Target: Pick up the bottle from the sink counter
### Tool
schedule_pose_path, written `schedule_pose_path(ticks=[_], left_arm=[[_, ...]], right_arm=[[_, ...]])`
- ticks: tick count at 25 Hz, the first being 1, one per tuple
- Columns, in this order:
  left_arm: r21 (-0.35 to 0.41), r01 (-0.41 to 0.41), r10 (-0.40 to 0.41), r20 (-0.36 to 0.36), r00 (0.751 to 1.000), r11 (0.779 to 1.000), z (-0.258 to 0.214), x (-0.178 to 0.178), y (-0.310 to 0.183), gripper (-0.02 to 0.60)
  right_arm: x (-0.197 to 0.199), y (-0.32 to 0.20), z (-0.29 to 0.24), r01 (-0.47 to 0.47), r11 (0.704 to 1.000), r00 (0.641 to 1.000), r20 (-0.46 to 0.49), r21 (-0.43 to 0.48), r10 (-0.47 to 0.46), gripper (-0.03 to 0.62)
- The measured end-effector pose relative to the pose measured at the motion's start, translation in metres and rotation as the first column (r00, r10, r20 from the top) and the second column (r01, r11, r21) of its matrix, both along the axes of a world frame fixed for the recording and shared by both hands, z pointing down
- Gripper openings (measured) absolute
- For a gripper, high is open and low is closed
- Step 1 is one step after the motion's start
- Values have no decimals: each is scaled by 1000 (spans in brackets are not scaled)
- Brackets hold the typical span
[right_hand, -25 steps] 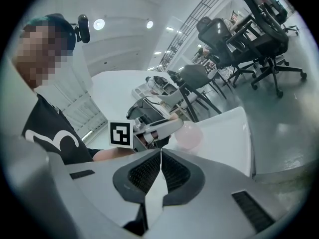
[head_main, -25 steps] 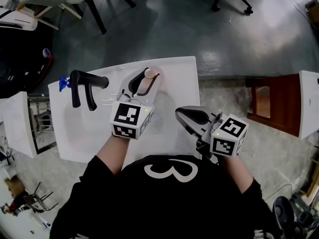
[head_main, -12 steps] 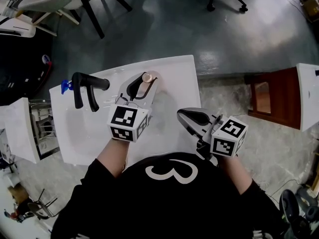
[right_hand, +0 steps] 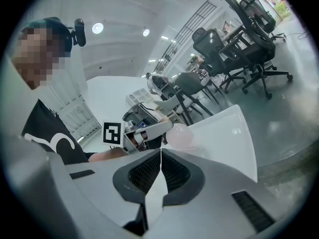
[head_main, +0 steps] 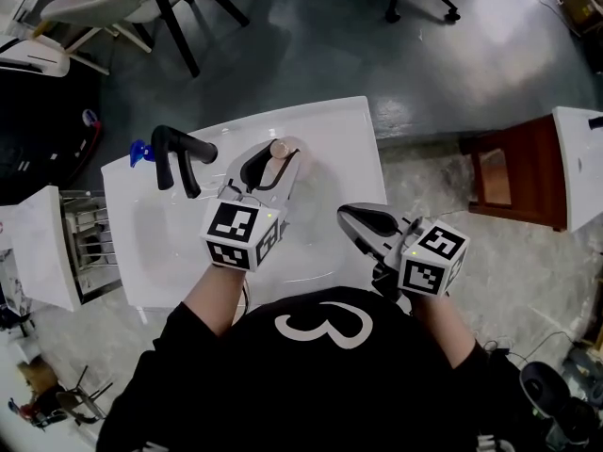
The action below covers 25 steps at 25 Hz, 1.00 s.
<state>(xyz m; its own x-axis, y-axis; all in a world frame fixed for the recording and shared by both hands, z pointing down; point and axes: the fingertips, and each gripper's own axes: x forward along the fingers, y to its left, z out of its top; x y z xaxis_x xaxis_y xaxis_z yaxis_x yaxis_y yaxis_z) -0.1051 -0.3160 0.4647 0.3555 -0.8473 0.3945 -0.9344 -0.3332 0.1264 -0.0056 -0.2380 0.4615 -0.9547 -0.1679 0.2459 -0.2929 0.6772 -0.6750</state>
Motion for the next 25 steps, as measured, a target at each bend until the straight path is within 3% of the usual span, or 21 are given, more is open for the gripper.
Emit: schedule_pose_path(ticks=[25], left_arm=[[55,-26,28,-42,999,998,-59,-27,136,150]], right_arm=[[-27,97,-51,-3,993,1000,-7,120,3,14]])
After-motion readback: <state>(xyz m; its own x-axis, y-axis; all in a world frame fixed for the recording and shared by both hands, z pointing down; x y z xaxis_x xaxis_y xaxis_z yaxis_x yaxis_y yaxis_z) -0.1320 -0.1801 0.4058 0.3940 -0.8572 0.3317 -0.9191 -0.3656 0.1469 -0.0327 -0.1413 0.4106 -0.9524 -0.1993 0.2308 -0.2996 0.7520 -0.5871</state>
